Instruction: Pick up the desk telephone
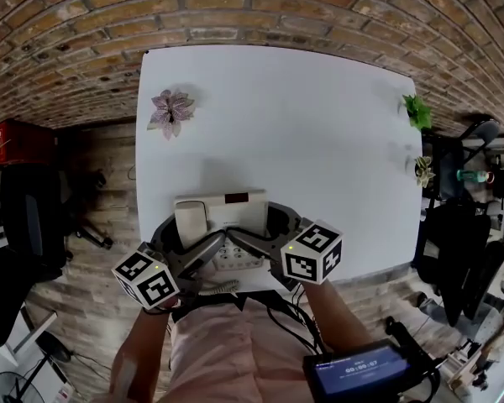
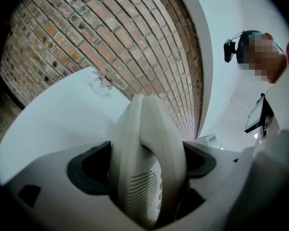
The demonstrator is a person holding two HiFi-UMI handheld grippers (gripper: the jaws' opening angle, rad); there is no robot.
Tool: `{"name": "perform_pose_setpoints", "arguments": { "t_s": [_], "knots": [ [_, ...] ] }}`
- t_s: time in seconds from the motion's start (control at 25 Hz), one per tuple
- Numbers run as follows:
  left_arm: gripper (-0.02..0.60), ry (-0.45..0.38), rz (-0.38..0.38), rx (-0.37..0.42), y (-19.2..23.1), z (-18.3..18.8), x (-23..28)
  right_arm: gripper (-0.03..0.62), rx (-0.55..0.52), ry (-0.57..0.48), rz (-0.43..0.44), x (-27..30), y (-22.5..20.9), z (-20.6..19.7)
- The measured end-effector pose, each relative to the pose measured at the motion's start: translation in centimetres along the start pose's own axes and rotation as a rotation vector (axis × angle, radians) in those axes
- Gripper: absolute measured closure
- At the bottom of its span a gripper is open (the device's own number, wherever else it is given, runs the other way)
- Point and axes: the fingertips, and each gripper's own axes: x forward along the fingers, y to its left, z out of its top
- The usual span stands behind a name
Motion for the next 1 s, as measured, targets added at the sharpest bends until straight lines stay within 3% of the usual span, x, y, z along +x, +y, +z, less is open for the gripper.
{"name": "perform_pose_setpoints", "arguments": {
  "t_s": [0.32, 1.0],
  "knots": [
    [0.143, -0.006, -0.011, 0.043, -3.1, 2.3, -0.1, 0.258, -0.017, -0.055, -0.003, -2.1, 1.7, 2.6],
    [0.143, -0.111, -0.077, 0.207, -15.6, 9.7, -3.6, 0.252, -0.155, -0.182, -0.027, -10.6, 10.7, 11.1]
  ]
}}
